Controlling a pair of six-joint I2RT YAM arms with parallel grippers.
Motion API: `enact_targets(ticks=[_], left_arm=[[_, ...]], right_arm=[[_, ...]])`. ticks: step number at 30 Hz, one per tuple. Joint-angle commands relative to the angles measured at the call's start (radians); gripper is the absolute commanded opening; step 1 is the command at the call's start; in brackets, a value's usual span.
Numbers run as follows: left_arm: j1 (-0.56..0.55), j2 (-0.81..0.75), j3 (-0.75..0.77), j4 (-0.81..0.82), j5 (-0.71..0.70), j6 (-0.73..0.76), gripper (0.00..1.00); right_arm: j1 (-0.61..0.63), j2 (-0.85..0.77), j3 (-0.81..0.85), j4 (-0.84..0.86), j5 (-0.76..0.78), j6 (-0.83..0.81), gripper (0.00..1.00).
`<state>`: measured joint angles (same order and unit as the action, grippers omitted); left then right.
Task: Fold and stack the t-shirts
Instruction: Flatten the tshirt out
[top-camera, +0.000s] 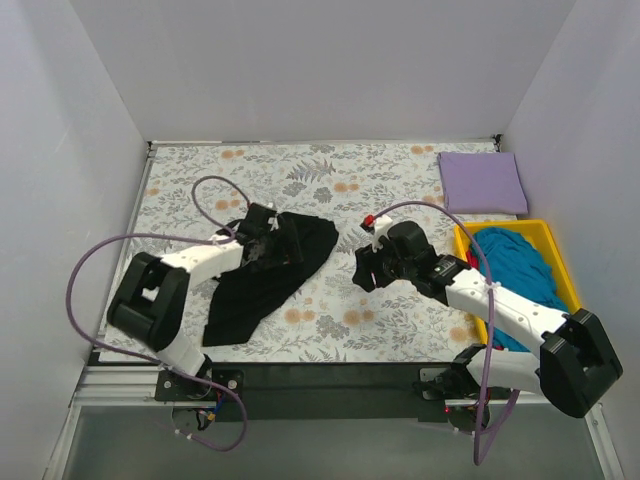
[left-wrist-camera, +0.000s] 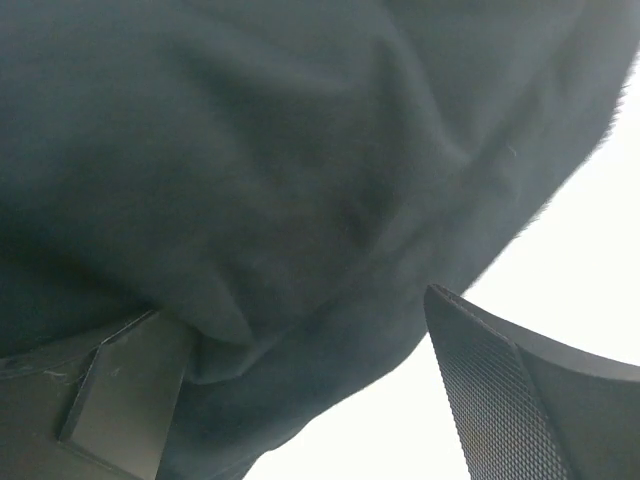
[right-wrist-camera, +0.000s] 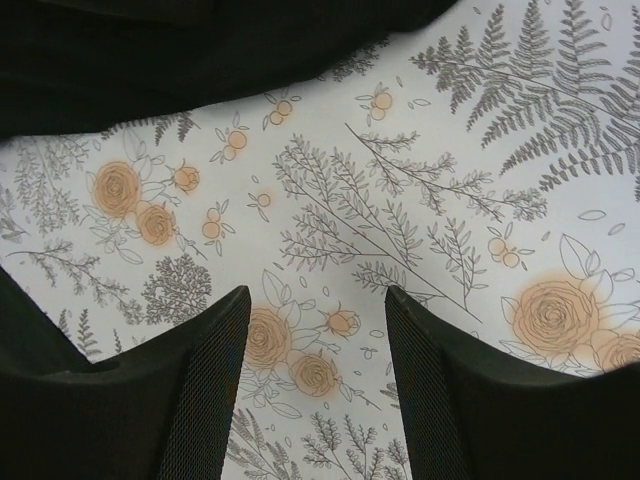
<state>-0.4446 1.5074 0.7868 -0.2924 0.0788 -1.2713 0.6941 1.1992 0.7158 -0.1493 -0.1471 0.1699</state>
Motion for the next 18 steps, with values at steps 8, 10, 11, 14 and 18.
enact_targets(ticks=[8, 10, 11, 14, 18], left_arm=[[-0.157, 0.332, 0.502, 0.101, 0.222, -0.034, 0.92], [-0.155, 0.304, 0.535, 0.088, 0.144, -0.023, 0.93], [-0.157, 0.263, 0.535, 0.078, 0.113, -0.014, 0.93], [-0.158, 0.151, 0.496, -0.029, -0.023, -0.011, 0.93], [-0.166, -0.042, 0.338, -0.224, -0.151, -0.039, 0.92]], right_arm=[[-0.007, -0.197, -0.090, 0.033, 0.132, -0.004, 0.63], [-0.005, -0.223, -0.093, 0.027, 0.124, -0.015, 0.62], [-0.007, -0.228, -0.093, 0.022, 0.124, -0.017, 0.62], [-0.005, -0.248, -0.107, 0.013, 0.142, -0.009, 0.62], [-0.005, -0.257, -0.122, 0.014, 0.208, 0.005, 0.62]])
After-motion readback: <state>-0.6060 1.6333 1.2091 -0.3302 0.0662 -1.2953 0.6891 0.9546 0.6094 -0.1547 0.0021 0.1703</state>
